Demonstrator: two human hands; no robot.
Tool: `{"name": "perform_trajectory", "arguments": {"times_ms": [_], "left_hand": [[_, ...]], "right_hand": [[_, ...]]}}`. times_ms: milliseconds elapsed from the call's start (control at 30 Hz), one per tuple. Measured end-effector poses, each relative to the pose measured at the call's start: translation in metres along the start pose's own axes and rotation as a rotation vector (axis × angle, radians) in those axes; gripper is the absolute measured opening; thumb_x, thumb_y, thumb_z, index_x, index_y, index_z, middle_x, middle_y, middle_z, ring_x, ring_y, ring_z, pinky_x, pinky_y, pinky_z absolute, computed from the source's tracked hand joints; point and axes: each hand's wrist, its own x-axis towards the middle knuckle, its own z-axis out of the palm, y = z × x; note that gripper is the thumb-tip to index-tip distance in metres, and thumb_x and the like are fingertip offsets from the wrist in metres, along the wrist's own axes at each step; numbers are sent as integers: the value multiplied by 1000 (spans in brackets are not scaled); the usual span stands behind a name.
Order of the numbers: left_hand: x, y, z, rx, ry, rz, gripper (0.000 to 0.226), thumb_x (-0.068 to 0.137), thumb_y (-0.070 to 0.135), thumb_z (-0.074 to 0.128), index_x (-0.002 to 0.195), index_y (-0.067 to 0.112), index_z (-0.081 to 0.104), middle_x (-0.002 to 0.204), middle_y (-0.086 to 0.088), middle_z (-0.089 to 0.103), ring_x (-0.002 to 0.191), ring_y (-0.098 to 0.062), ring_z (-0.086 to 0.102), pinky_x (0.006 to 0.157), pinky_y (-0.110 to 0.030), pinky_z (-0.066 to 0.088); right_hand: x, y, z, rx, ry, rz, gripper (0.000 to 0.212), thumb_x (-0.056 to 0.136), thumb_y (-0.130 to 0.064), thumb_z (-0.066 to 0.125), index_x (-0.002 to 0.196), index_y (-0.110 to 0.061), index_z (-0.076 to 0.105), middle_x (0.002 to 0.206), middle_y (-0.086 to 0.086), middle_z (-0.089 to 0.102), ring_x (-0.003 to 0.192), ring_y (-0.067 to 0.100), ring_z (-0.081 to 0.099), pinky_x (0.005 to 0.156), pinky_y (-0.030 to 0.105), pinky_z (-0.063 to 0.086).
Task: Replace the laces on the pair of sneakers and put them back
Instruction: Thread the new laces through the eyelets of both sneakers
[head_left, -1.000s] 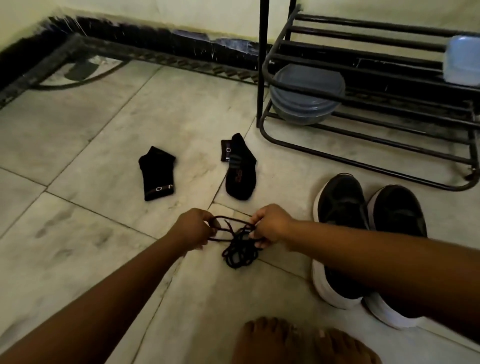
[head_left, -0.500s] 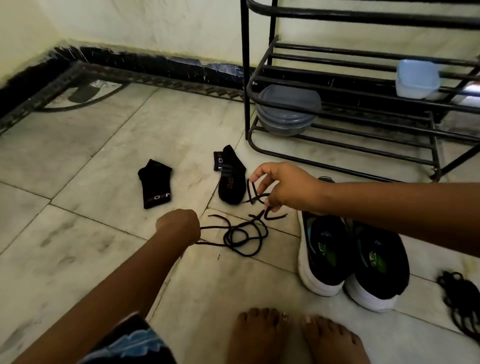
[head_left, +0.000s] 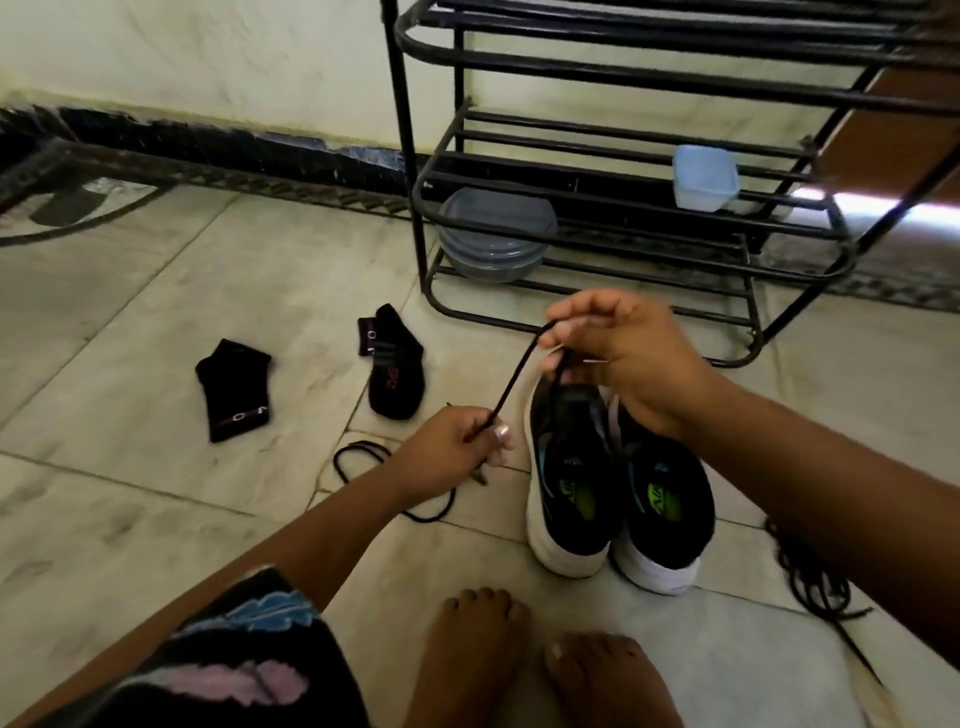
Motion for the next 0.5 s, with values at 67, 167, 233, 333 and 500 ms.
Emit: {"name": "perform_trajectory", "arguments": {"times_ms": [67,167,233,333,500], "left_hand": [[3,-16,-1,-10,77,3,31,99,28,43,79,14,61,63,1,62,59,-3,59,63,-25,45],[2,-40,-8,-122,252,-84,36,100,26,41,73,10,58,47,7,46,51,-12,53,57,-26,42],[3,-47,-15,-41,395,-117,34,99,25,44,70,13,58,43,10,44,45,-4,46,52,-17,38],[9,-27,-15,211,487,-15,28,96,24,51,71,19,61,44,8,45,45,-1,44,48,-11,31],[31,50,22,172,175,237,22,94,22,55,79,12,68,53,11,51,47,0,43,51,-13,32]], "right_hand": [[5,-5,-28,80,140,-6,16,93,3,48,93,-7,61,72,6,64,49,12,55,48,23,48],[14,0,-71,220,382,72,21,95,0,43,91,-11,60,72,4,57,40,6,35,39,16,28],[16,8,-96,242,548,114,24,95,-1,40,89,-15,59,76,4,53,36,5,29,37,15,22],[15,26,-107,-100,579,80,23,93,0,48,98,-18,60,89,4,54,47,6,40,41,17,32],[-1,48,-60,-729,-136,42,34,86,-19,66,116,-34,60,94,-15,54,83,3,55,70,20,46]]}}
